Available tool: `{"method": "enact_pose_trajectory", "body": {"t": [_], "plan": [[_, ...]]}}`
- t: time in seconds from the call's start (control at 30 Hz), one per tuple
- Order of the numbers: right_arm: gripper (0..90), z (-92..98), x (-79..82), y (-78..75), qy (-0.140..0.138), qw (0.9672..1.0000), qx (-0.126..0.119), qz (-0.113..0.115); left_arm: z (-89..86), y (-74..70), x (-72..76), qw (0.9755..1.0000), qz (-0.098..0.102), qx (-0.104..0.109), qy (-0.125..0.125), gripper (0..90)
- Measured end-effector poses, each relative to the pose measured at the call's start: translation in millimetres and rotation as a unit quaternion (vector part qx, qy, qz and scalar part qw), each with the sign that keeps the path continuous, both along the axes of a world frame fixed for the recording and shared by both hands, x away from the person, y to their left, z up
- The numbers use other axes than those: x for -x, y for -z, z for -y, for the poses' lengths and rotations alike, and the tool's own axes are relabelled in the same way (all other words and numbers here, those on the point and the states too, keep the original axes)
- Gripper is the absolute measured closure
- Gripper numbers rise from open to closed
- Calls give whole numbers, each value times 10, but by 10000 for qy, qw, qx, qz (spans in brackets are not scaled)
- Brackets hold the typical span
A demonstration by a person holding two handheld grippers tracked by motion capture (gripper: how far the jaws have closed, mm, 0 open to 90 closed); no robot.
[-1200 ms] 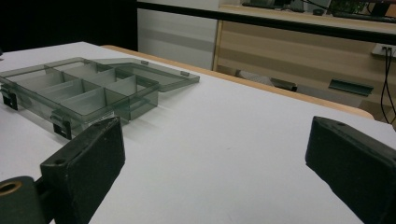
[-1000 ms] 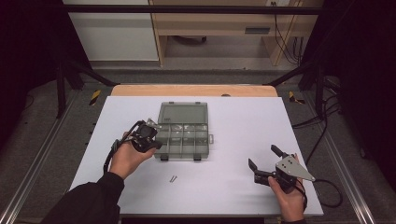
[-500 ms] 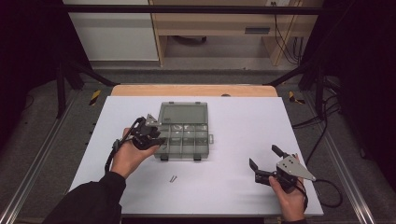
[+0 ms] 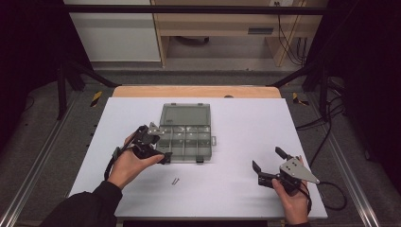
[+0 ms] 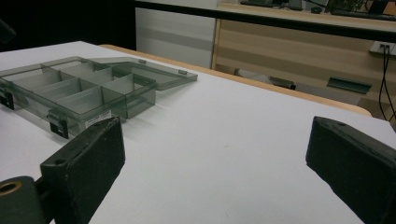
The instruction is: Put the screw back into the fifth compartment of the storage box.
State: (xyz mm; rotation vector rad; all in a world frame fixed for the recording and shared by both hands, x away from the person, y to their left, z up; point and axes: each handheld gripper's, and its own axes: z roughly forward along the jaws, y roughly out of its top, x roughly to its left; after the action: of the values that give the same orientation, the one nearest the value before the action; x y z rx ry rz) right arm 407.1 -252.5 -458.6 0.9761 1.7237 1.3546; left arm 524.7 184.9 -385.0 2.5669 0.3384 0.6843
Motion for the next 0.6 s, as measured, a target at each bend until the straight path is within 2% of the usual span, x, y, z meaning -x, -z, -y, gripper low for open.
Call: {"method": "enact_pose_trajectory", "body": {"t": [0.1, 0.17, 0.33, 0.6], "plan": [[47, 3, 5, -1, -3, 10000, -11, 49, 38, 9, 86, 10000, -51, 26, -1, 112], [48, 0, 4, -1, -6, 10000, -6, 64, 65, 18, 134, 10000, -41, -32, 38, 109], [47, -1, 5, 1, -16, 10000, 8, 47, 113, 78, 226, 9995, -172, -172, 203, 75], [47, -22, 7, 4, -40, 10000, 35, 40, 136, 142, 346, 9992, -294, -110, 233, 64]]}}
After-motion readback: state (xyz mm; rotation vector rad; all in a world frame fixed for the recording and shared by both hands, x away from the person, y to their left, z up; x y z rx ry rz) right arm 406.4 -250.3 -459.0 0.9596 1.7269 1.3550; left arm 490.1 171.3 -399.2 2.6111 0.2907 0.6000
